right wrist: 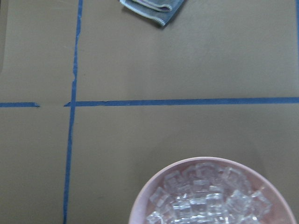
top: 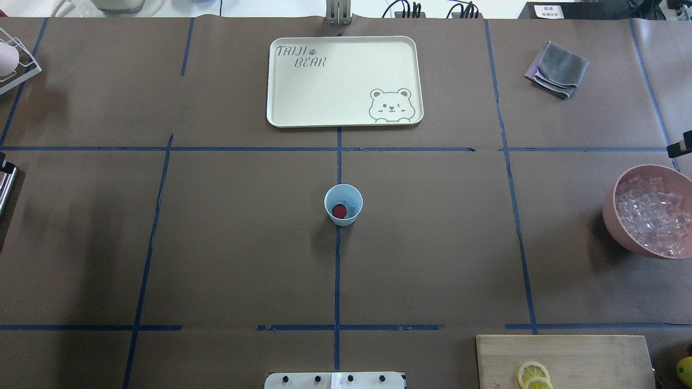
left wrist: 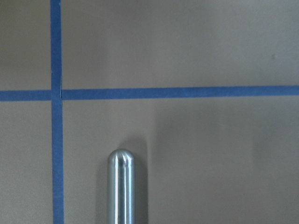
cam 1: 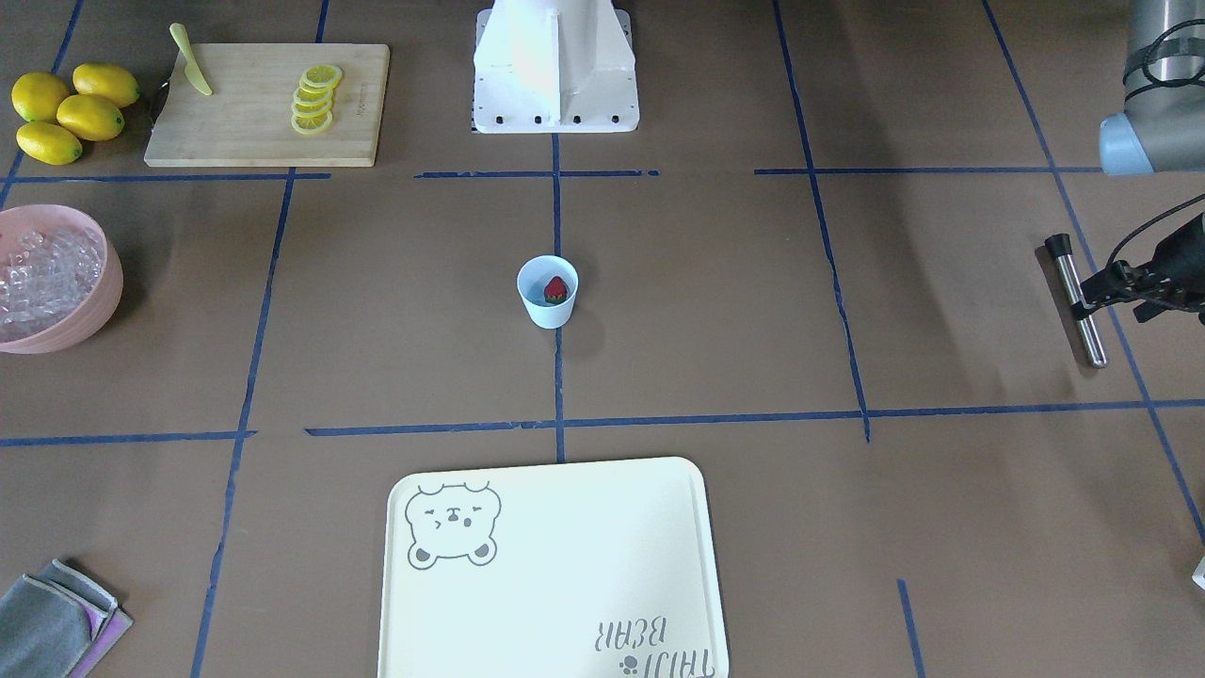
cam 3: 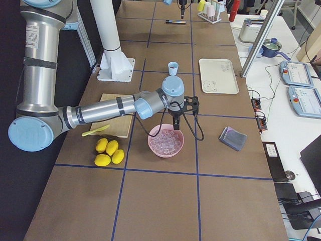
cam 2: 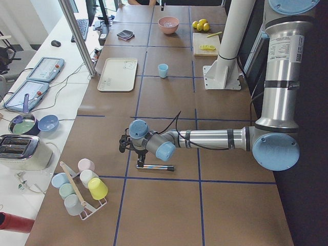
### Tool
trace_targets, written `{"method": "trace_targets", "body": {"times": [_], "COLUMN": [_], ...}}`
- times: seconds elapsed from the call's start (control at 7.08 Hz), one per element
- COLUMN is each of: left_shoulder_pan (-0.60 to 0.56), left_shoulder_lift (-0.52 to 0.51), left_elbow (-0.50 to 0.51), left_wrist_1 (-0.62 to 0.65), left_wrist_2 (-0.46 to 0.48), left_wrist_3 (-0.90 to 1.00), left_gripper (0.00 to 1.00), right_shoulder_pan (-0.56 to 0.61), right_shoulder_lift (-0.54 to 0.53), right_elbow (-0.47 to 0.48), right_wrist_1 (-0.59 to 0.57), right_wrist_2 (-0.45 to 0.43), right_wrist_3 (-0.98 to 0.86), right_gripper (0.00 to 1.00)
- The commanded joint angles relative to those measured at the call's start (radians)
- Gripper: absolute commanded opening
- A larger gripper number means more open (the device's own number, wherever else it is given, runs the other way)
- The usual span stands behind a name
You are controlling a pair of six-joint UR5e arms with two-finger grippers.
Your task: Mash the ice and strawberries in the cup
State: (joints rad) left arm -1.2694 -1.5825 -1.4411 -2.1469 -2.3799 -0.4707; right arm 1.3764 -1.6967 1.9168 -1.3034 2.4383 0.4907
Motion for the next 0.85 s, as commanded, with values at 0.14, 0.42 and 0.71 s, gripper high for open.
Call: {"method": "trace_targets", "body": {"times": [0.14,0.42,0.71], "left_shoulder_pan": [-0.138,-0.192,-0.234], "left_shoulder_lift": [-0.001,0.001,0.003], "left_elbow": [0.002,-0.005,-0.040], "left_wrist_1": [0.015,0.018,0.100], "left_wrist_2": [-0.114,-0.186,-0.191], "left_wrist_3": [0.156,0.196,0.199], "left_gripper": [1.00,1.00,1.00], "right_shoulder_pan": [0.188,0.184,0.176], "right_shoulder_lift": [0.000,0.000,0.055], "right_elbow": [-0.016,-0.024,-0.053], "right_wrist_1": [-0.224,-0.311,-0.423], "right_wrist_2": [-0.008,-0.080,-0.134], "right_wrist_3": [-0.388,-0.493,-0.572], "right_gripper": [1.00,1.00,1.00]}}
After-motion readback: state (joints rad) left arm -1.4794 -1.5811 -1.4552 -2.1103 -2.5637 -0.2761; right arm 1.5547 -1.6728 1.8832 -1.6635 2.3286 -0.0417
